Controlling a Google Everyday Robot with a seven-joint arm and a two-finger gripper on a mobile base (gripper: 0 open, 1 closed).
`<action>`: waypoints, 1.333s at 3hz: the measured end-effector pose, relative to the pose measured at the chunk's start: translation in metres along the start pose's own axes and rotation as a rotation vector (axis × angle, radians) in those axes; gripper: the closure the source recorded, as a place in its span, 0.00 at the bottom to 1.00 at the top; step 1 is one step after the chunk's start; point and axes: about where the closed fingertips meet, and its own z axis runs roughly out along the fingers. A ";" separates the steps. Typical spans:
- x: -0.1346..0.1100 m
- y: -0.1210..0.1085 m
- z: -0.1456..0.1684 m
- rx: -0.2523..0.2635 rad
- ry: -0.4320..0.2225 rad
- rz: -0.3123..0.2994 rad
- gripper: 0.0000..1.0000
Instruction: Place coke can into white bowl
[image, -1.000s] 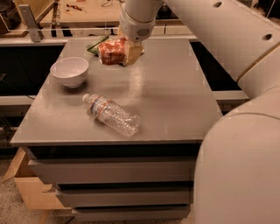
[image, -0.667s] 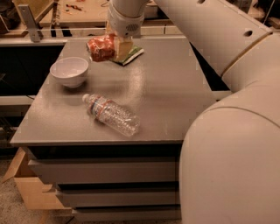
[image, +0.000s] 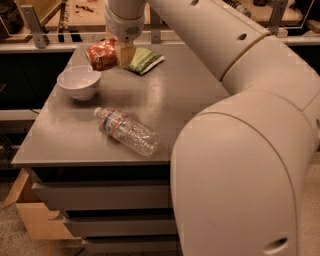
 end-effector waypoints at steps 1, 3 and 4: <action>-0.009 -0.008 0.008 -0.005 0.005 -0.018 1.00; -0.033 -0.015 0.030 -0.043 -0.001 -0.073 1.00; -0.043 -0.016 0.044 -0.071 -0.001 -0.099 1.00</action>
Offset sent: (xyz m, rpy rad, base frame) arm 0.0004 0.0443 -0.0049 -0.0434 -0.0052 0.0733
